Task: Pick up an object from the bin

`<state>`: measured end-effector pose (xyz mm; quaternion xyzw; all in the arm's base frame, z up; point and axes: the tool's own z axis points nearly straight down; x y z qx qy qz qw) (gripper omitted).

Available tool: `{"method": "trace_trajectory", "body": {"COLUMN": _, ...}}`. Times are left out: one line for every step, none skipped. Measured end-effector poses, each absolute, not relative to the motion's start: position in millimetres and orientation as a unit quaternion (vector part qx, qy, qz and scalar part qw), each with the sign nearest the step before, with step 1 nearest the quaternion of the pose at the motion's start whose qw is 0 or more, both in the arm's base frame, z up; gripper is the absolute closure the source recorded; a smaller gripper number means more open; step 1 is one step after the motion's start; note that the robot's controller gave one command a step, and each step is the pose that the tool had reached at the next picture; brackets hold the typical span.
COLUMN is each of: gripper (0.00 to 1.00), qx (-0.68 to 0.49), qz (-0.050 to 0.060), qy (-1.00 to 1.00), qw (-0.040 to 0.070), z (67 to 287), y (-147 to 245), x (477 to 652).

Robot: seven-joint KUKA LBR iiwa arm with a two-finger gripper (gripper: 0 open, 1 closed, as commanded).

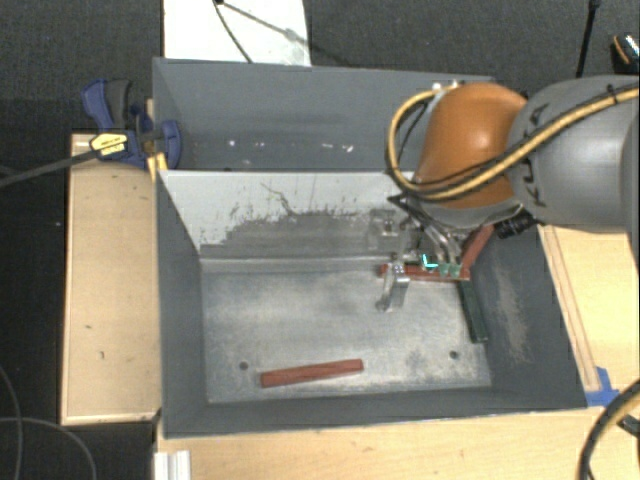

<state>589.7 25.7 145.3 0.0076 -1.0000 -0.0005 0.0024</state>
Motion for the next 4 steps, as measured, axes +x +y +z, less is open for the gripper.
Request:
{"method": "trace_trajectory", "body": {"gripper": 0.0, "qx": 0.08, "qz": -0.002, "qy": -0.997, "qw": 0.002, "z": 137, "y": 106, "x": 519.4}}
{"method": "trace_trajectory", "body": {"gripper": 0.0, "qx": 0.153, "qz": -0.001, "qy": -0.988, "qw": -0.004, "z": 72, "y": 132, "x": 485.9}}
{"method": "trace_trajectory", "body": {"gripper": 1.0, "qx": 0.151, "qz": -0.001, "qy": -0.989, "qw": -0.001, "z": 72, "y": 132, "x": 484.4}}
{"method": "trace_trajectory", "body": {"gripper": 1.0, "qx": 0.32, "qz": 0.0, "qy": -0.947, "qw": -0.004, "z": 226, "y": 119, "x": 488.7}}
